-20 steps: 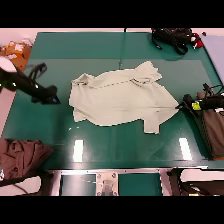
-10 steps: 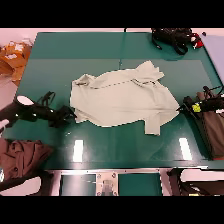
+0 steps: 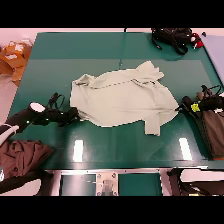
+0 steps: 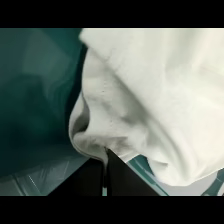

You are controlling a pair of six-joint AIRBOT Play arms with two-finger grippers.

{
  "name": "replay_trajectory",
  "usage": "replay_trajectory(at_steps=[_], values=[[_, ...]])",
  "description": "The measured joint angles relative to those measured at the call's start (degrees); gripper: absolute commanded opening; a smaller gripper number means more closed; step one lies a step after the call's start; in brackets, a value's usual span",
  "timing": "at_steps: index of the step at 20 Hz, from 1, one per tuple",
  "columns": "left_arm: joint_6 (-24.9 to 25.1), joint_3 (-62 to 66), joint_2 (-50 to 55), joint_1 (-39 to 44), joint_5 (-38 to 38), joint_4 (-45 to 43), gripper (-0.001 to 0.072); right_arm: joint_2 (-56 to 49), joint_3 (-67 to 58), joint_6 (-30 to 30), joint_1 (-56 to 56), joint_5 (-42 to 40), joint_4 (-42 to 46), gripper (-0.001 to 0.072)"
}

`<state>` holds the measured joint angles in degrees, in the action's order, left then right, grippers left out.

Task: Fold the shirts.

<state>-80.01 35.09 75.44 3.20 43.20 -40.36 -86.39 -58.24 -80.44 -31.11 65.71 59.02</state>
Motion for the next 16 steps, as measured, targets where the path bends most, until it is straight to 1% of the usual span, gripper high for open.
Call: replay_trajectory(at_steps=[3,6,10,16], values=[[0.57,0.35,-0.50,-1.64,2.14,-2.34,0.0023,0.00,0.02,0.04,0.00,0.11,0.02,0.0016],[0.59,0.85,-3.04,-6.01,7.04,-8.28,0.0023,0.00,0.00,0.09,0.00,0.90,0.09,0.0017],[1.53,1.22,-5.73,-10.54,13.05,-11.76,0.0023,0.00,0.79,0.11,0.00,2.64,0.33,0.0016],[3.23,1.33,-6.58,-12.13,15.87,-13.16,0.0024,0.85,6.01,0.11,-0.04,3.23,0.83,0.0016]])
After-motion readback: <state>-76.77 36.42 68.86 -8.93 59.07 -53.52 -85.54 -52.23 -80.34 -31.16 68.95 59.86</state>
